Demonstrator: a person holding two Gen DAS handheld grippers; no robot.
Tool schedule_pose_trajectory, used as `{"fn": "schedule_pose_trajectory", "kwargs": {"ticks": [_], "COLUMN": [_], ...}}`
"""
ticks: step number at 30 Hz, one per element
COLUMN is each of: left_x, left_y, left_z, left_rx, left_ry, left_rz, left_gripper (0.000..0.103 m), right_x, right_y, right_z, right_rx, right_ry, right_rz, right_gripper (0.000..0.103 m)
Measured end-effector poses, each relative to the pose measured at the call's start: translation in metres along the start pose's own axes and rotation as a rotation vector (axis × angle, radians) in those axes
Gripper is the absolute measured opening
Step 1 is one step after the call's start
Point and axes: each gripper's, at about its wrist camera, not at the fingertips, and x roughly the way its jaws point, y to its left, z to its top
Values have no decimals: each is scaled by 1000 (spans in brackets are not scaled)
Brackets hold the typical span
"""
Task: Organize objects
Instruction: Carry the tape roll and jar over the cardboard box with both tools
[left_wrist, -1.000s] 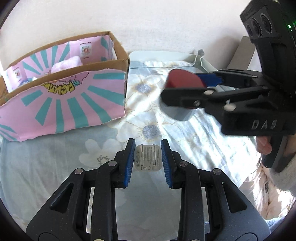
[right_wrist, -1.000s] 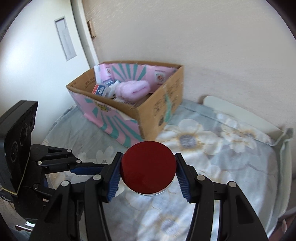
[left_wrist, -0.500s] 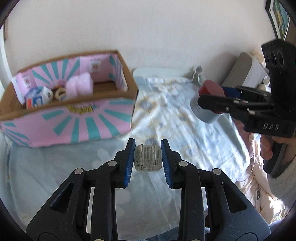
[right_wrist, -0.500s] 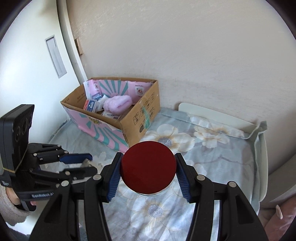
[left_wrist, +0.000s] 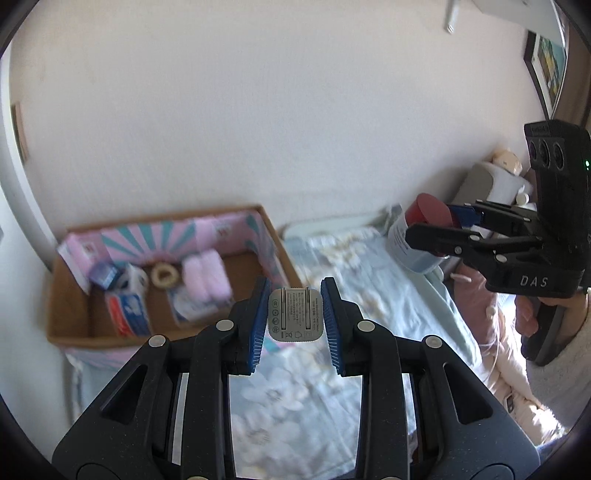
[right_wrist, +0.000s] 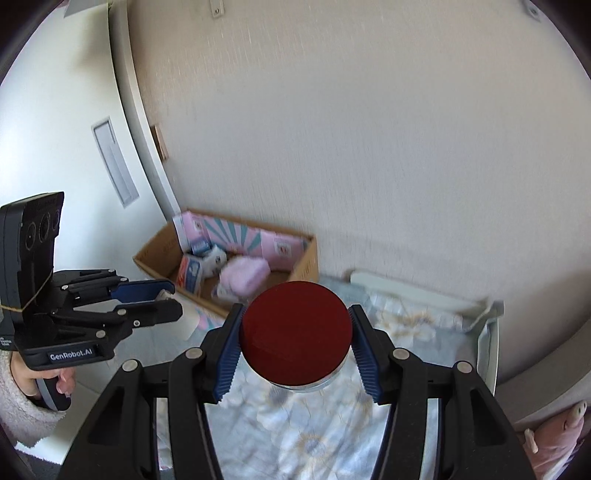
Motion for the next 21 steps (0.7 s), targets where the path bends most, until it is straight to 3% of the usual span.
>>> {"fn": "schedule_pose_trajectory", "kwargs": {"ticks": [11, 21], "left_x": [-6, 30], "left_y": [100, 193], "left_z": [36, 14], "left_rx": [-41, -142], "left_ry": [9, 104], "left_rz": [104, 167], "left_gripper": [26, 26], "right_x": [62, 151], "right_y": [43, 75], "right_z": [58, 46], "right_rx": [-12, -40], "right_ry": [17, 148], "right_rz": [49, 90], "right_gripper": [51, 51]}}
